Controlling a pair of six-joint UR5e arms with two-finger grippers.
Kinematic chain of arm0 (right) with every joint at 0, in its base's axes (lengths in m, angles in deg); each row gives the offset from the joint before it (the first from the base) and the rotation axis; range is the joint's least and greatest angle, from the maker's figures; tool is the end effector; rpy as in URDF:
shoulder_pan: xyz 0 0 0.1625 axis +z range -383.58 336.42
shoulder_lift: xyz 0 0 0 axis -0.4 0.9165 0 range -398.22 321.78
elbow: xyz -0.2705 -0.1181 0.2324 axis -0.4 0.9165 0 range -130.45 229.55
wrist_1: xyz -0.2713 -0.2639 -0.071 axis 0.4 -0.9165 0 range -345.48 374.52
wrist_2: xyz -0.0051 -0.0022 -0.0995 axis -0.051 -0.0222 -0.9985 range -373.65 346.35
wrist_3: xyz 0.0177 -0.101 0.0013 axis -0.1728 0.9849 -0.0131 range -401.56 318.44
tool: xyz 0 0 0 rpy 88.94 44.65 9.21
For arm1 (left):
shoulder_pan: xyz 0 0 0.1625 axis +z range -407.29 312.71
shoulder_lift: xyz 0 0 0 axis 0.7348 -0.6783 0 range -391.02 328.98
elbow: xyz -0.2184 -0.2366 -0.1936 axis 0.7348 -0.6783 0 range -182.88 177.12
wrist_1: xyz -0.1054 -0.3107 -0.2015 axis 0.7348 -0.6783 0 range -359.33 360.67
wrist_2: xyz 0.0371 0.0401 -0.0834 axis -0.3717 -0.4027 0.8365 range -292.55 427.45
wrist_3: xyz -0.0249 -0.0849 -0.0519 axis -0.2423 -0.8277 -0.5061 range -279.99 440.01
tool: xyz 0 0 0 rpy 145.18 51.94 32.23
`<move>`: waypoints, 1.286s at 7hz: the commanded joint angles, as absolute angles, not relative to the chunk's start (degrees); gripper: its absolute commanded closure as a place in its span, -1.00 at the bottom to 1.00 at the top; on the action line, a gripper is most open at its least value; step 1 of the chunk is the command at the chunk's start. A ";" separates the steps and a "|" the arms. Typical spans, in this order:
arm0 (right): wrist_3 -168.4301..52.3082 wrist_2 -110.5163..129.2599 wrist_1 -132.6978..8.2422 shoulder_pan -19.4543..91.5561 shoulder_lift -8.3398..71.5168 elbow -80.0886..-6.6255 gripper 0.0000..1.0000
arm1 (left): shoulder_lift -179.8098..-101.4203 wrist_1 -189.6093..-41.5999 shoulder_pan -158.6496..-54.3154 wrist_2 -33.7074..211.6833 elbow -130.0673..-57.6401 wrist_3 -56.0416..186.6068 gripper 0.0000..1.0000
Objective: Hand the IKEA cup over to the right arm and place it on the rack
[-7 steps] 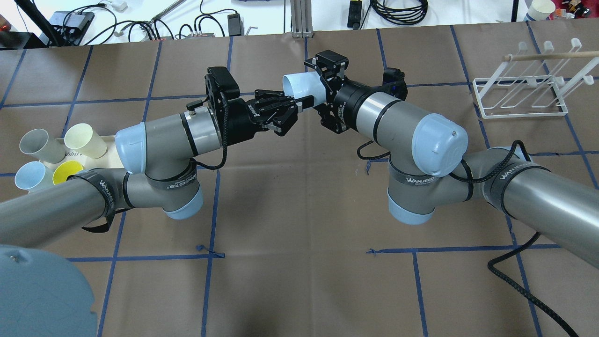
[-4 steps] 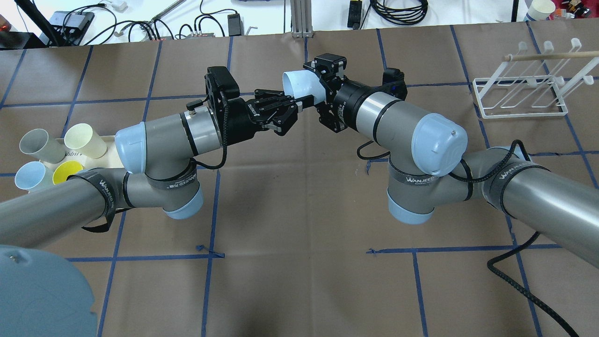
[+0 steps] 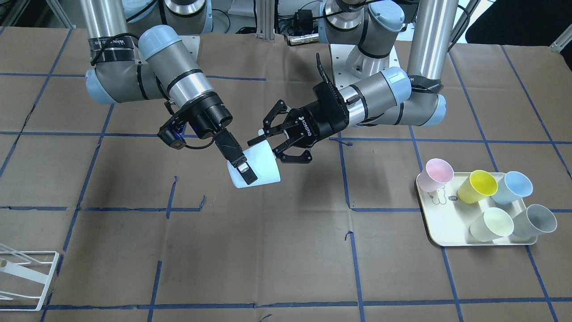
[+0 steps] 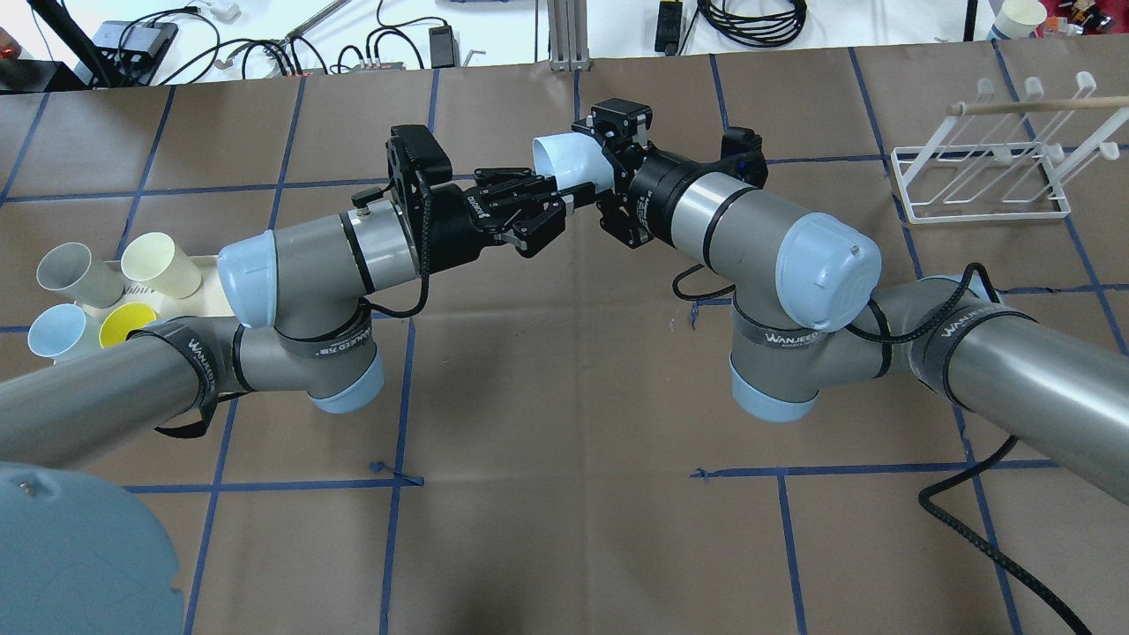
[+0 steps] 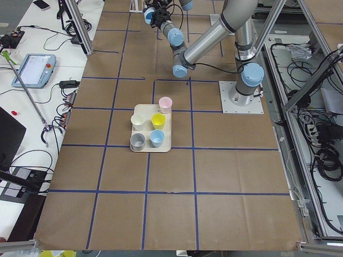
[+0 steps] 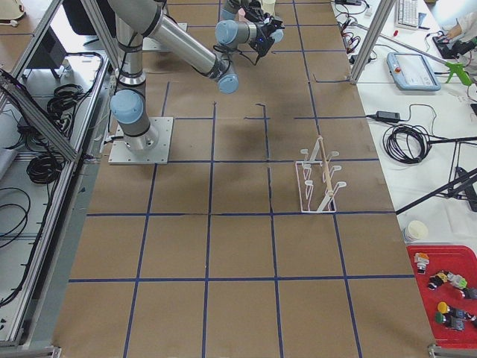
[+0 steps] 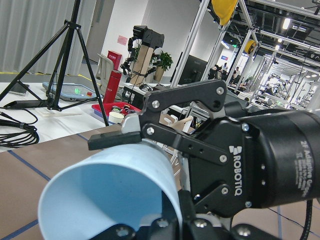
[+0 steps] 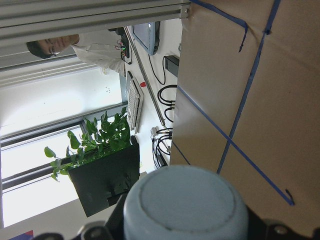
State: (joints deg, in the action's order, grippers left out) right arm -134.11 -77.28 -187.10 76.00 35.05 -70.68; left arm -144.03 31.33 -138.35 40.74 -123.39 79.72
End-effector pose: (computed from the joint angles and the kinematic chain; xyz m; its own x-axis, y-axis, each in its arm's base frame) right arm 0.2564 -0.4439 0.3090 -0.0347 0.4459 -0.8944 0.8190 0.5256 0.2303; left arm -0.2331 -0.4387 0.2918 -0.4343 0.8293 0.3517 0.0050 0.3927 -0.9197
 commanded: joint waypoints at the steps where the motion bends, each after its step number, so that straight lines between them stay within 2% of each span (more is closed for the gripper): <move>1: -134.11 -77.28 -187.10 76.00 34.99 -70.60 0.01 | -143.87 31.26 -138.17 40.38 -123.30 78.08 -0.98; 3: -133.41 -76.67 -187.10 75.65 34.82 -70.25 0.01 | -141.17 27.26 -137.21 40.12 -123.29 77.99 -0.98; 5: -127.13 -76.41 -187.10 73.90 34.91 -70.24 0.12 | -135.54 18.90 -132.48 40.21 -123.38 78.08 -0.98; 7: -114.05 -76.14 -187.01 68.91 35.08 -70.24 0.16 | -134.82 13.87 -126.77 39.86 -122.94 77.99 -0.98; 9: -90.80 -76.32 -186.93 63.72 35.26 -70.24 0.16 | -133.51 6.87 -126.39 31.58 -122.42 77.82 -0.98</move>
State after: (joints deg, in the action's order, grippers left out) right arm -103.51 -76.25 -186.99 66.57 35.17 -70.24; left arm -134.44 10.94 -126.82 37.04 -122.76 77.91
